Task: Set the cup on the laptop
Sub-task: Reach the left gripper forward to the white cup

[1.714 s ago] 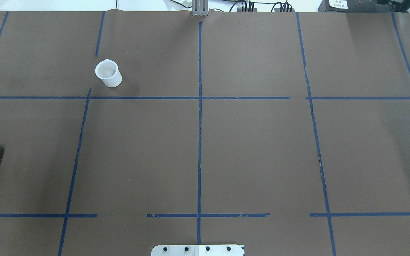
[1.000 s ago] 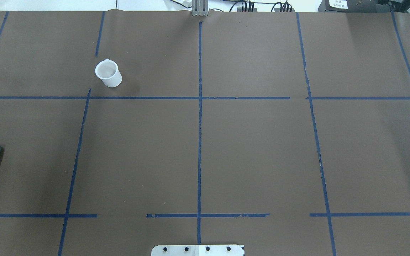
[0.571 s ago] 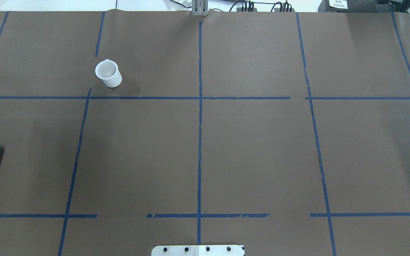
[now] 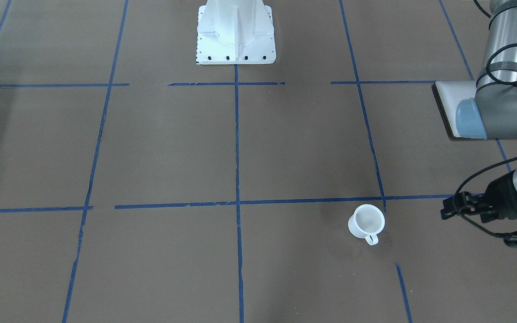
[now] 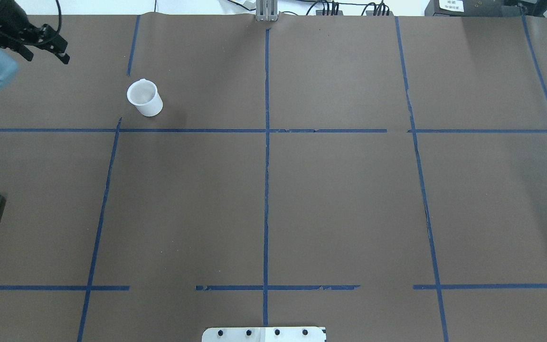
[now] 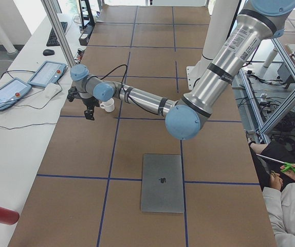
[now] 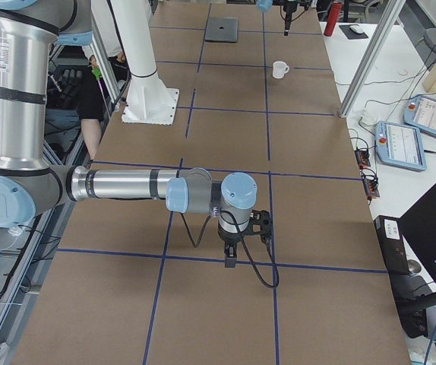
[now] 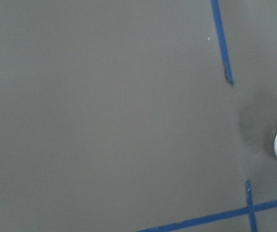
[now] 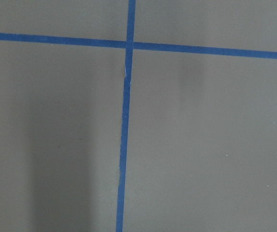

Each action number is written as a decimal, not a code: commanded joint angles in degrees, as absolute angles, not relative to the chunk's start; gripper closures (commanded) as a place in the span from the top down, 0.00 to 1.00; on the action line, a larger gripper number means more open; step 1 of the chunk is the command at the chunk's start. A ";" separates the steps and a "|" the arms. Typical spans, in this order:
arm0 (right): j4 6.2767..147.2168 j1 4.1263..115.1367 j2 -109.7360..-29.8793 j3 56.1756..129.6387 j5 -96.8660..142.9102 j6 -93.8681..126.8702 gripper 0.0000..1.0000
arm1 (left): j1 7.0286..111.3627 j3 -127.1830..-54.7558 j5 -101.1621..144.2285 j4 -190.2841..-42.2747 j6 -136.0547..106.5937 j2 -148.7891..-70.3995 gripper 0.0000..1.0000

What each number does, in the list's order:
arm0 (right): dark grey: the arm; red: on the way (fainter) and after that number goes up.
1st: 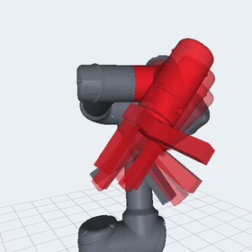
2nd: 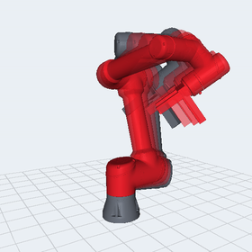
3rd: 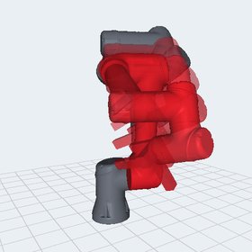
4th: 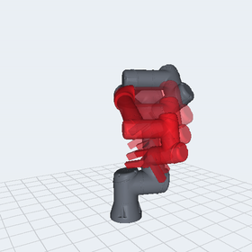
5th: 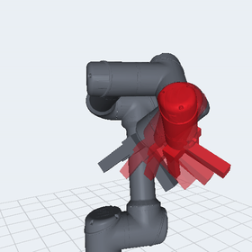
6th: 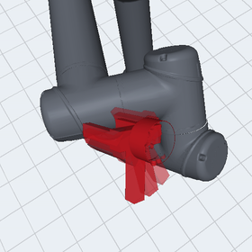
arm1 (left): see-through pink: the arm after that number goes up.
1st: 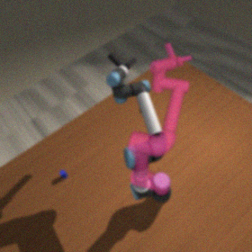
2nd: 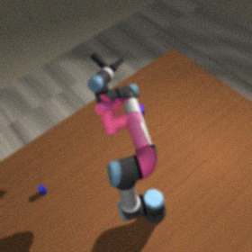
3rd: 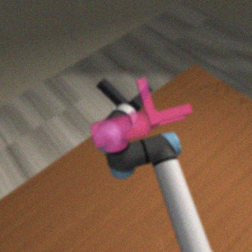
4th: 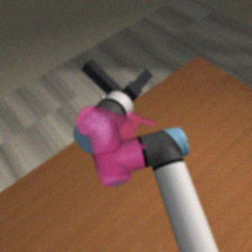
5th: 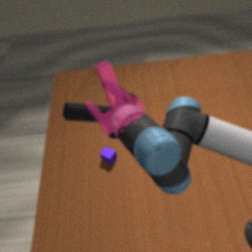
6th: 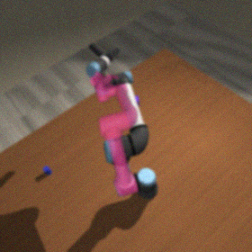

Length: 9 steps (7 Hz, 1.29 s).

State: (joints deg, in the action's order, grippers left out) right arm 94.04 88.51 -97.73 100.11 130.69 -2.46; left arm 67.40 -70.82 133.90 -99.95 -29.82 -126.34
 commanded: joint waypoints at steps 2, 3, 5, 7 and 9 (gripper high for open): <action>93.96 88.51 -97.73 100.11 130.69 -2.46 1.00 | 59.35 -58.87 129.57 -108.53 -48.91 -137.06 0.99; 94.04 88.51 -97.73 100.11 130.61 -2.46 1.00 | 58.37 -55.41 129.46 -108.72 -51.65 -138.85 0.99; 94.04 88.51 -97.73 100.11 130.69 -2.46 1.00 | 57.05 -53.63 129.38 -109.33 -53.51 -138.60 0.99; 94.04 88.51 -97.73 100.11 130.69 -2.55 1.00 | 56.34 -49.07 129.46 -112.75 -53.70 -138.60 0.96; 94.04 88.51 -97.73 100.11 130.69 -2.46 1.00 | 55.72 -48.60 129.72 -112.85 -53.79 -138.78 0.68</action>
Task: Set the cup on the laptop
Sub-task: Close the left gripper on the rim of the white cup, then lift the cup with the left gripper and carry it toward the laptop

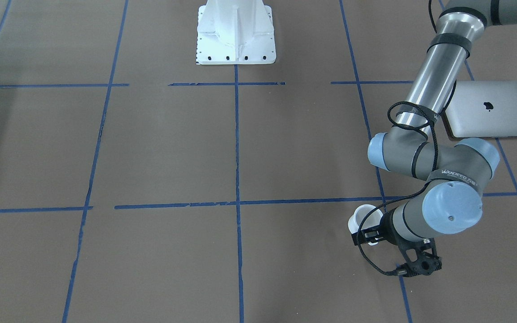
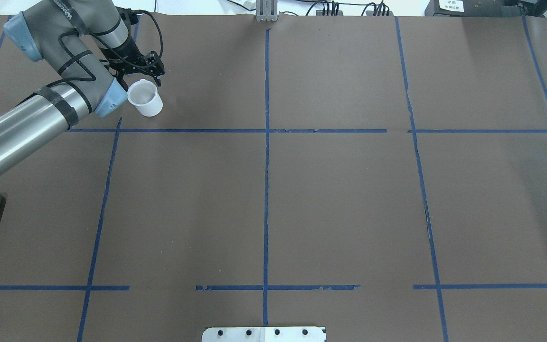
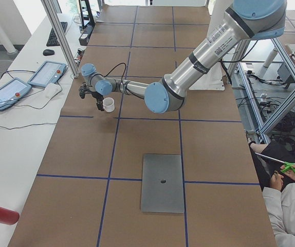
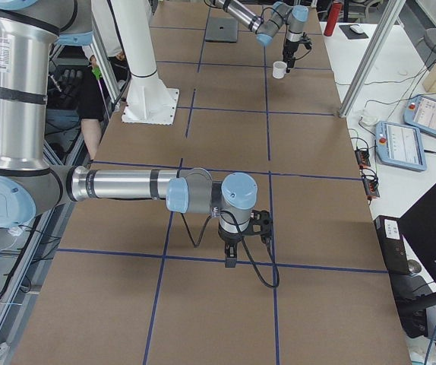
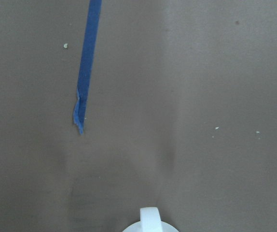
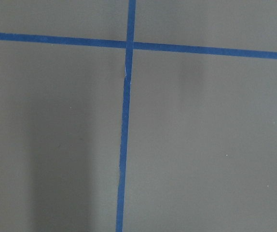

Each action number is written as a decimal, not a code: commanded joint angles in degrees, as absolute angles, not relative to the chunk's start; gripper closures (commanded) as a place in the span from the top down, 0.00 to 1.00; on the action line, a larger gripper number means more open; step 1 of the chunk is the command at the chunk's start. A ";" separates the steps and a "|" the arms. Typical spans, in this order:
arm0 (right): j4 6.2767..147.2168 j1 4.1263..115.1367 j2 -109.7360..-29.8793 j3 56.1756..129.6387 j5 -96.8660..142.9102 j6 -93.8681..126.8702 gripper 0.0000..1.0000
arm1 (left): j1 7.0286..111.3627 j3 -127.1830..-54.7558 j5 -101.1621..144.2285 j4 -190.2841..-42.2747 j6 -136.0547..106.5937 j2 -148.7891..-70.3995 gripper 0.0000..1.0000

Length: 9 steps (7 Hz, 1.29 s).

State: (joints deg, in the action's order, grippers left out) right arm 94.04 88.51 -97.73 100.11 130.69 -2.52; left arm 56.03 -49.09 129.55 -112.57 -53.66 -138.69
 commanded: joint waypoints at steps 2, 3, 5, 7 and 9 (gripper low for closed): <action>94.04 88.51 -97.73 100.11 130.69 -2.46 1.00 | 55.72 -48.43 130.25 -112.85 -53.18 -138.96 0.20; 94.04 88.51 -97.73 100.11 130.61 -2.46 1.00 | 55.81 -48.43 131.56 -112.59 -53.17 -139.04 0.00; 94.04 88.51 -97.73 100.11 130.69 -2.55 1.00 | 56.86 -48.86 134.03 -112.06 -53.09 -139.13 0.00; 94.04 88.51 -97.73 100.11 130.69 -2.46 1.00 | 61.32 -52.54 134.03 -109.62 -51.34 -138.43 0.00; 94.04 88.51 -97.73 100.11 130.69 -2.46 1.00 | 65.28 -67.94 133.95 -98.75 -38.91 -127.33 0.00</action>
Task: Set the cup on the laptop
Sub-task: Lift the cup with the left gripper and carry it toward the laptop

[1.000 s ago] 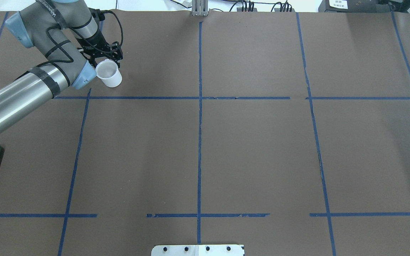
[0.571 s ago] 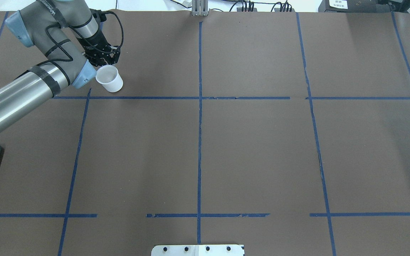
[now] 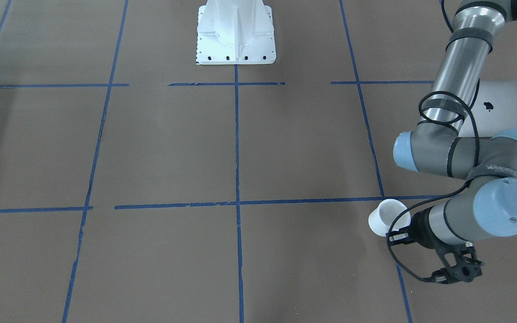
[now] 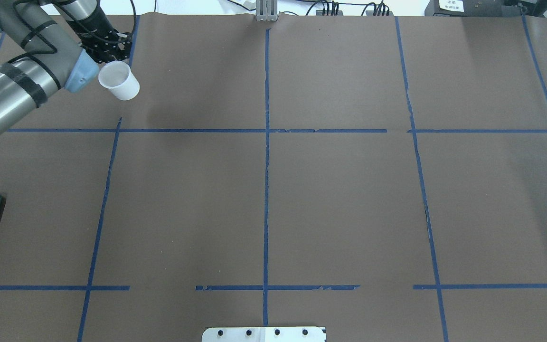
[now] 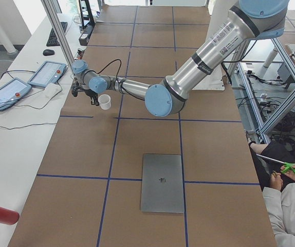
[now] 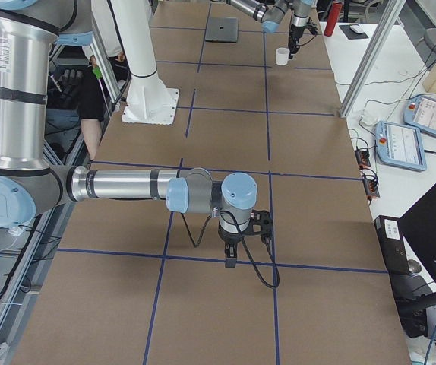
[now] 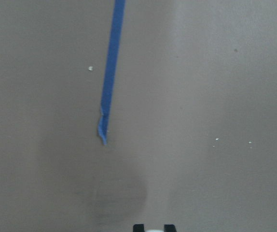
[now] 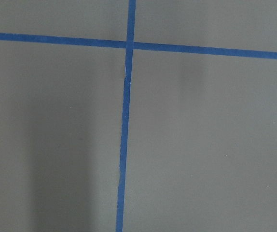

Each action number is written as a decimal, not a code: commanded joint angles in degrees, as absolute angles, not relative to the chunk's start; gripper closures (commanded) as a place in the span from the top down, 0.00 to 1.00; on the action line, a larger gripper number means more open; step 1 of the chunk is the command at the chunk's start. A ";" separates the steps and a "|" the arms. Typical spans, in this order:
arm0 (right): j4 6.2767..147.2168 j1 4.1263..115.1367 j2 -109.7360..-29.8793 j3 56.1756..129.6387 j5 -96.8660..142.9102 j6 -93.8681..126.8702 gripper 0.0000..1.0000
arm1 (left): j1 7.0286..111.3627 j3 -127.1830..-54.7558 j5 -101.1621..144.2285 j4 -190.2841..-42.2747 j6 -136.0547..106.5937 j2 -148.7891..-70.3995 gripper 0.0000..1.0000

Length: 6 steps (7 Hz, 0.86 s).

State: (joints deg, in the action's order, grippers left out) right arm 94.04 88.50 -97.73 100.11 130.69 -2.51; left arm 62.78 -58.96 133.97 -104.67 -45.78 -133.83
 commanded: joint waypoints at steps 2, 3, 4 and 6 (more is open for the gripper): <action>94.04 88.51 -97.73 100.11 130.69 -2.46 1.00 | 71.08 -82.46 133.42 -89.07 -24.41 -117.03 0.00; 94.04 88.51 -97.73 100.11 130.69 -2.46 1.00 | 71.80 -88.36 133.42 -89.03 -19.56 -109.50 0.00; 94.04 88.51 -97.73 100.11 130.61 -2.46 1.00 | 73.20 -92.94 133.33 -89.38 -13.51 -101.94 0.00; 94.04 88.51 -97.73 100.11 130.69 -2.46 1.00 | 73.92 -101.40 133.33 -90.78 -9.94 -87.17 0.00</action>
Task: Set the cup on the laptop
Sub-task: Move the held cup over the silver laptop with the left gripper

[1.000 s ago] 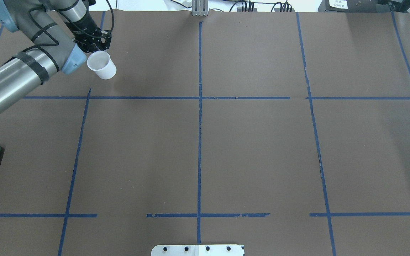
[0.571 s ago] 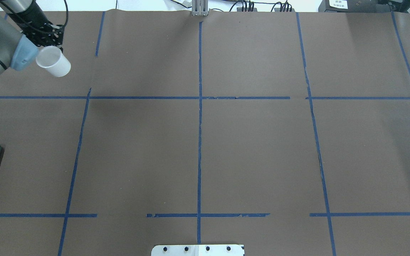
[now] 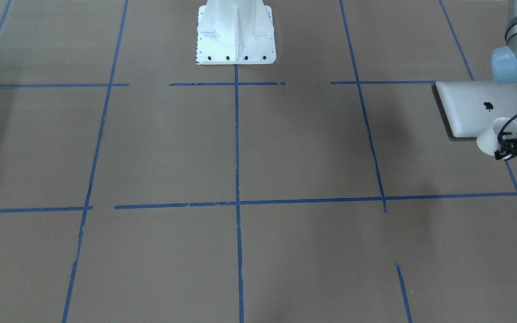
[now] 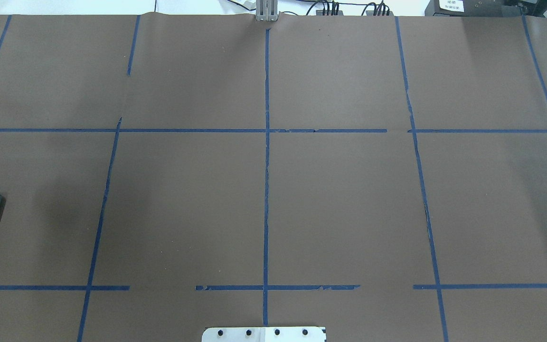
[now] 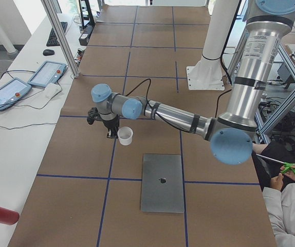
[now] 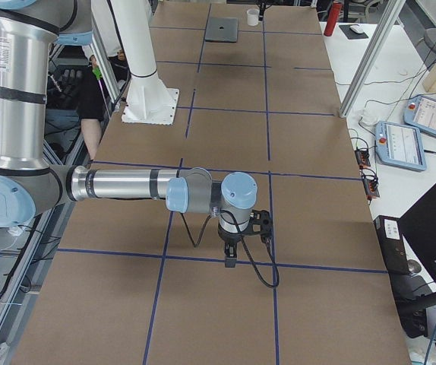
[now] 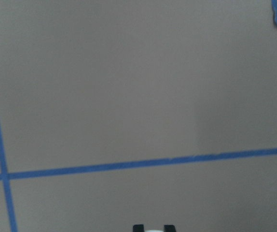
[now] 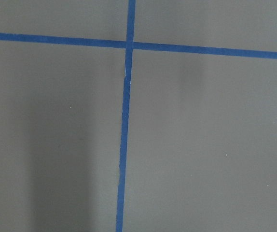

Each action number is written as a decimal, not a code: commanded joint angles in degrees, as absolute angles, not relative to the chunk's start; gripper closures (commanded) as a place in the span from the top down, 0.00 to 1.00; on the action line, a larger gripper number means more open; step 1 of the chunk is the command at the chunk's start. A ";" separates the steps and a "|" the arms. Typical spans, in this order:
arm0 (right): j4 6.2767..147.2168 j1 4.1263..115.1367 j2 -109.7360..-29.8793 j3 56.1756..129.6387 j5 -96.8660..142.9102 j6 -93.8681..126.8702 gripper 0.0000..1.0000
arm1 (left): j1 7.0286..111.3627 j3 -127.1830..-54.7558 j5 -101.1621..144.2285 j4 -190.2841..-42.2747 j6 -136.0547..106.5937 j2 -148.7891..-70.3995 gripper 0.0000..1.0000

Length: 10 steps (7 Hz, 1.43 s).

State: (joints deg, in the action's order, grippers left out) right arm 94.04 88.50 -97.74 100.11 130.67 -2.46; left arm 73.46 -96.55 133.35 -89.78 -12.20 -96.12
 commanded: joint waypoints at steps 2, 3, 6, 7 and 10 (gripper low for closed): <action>94.04 88.51 -97.73 100.11 130.69 -2.46 1.00 | 73.83 -100.21 133.33 -102.42 -11.59 -77.99 0.00; 94.04 88.51 -97.73 100.11 130.69 -2.46 1.00 | 73.57 -99.85 133.07 -103.70 -14.21 -76.65 0.00; 94.04 88.51 -97.73 100.11 130.61 -2.46 1.00 | 72.86 -89.95 129.81 -117.81 -20.82 -76.55 0.00; 94.04 88.51 -97.73 100.11 130.69 -2.46 1.00 | 72.51 -89.04 129.81 -118.64 -20.92 -76.55 0.00; 94.04 88.51 -97.73 100.11 130.69 -2.46 1.00 | 69.18 -88.86 129.99 -118.74 -21.89 -76.55 0.00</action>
